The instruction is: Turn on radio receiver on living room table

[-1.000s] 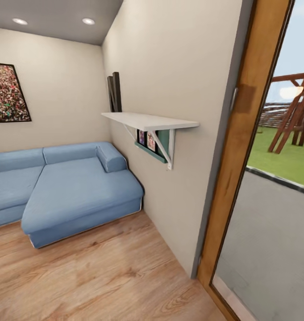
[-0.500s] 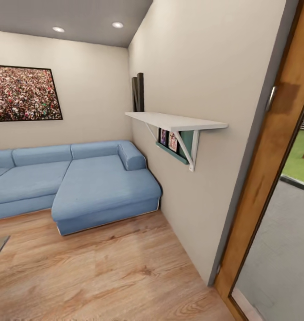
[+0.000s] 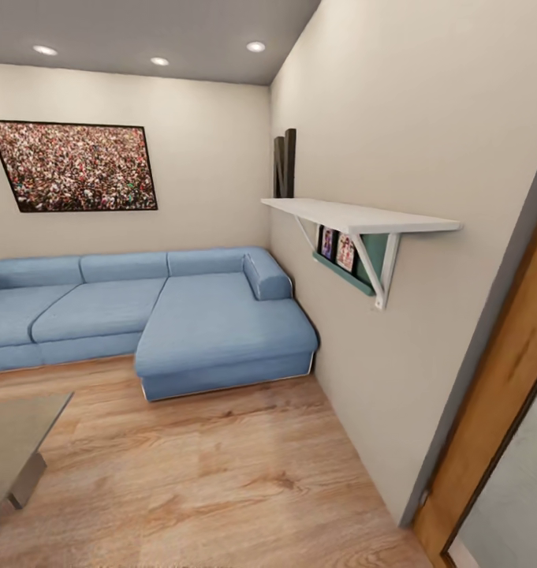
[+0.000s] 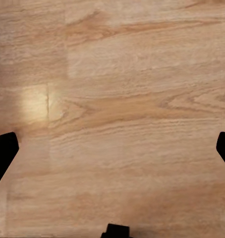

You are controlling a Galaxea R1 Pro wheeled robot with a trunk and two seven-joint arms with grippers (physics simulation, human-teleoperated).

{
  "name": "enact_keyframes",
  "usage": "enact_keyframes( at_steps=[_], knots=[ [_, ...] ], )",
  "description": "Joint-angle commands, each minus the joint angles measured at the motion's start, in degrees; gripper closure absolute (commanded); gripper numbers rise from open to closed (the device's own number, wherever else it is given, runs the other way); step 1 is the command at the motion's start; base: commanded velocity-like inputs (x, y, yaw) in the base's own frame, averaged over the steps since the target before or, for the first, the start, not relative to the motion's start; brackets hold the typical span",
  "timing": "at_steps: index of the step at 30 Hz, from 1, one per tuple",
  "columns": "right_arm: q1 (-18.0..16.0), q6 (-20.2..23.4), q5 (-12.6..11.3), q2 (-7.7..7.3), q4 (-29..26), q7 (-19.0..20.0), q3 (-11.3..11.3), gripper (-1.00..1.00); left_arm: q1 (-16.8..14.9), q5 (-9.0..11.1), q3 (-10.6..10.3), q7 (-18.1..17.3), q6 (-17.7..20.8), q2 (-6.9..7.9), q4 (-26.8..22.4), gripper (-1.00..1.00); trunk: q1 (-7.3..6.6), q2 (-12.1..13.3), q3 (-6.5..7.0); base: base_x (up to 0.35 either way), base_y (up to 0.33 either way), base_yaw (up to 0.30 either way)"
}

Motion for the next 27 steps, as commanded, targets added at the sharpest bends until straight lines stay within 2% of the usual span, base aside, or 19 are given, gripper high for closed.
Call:
enact_keyframes(
  at_steps=[1,8,27],
  knots=[
    [0.0,0.0,0.0,0.0,0.0,0.0,0.0,-1.0,0.0,0.0,0.32,-0.02,0.0,0.0,0.0,-1.0,0.0,0.0,0.0,0.094,0.0,0.3],
    [0.0,0.0,0.0,0.0,0.06,0.0,0.01,-1.0,0.0,-0.05,0.96,-0.01,0.08,0.08,0.0,-1.0,0.0,0.0,0.0,0.263,0.0,0.3],
    [0.0,0.0,0.0,0.0,0.09,0.0,0.06,-1.0,0.0,-0.07,0.99,0.03,-0.08,0.27,0.09,-1.0,0.0,0.0,0.0,0.324,0.021,0.3]
  ],
)
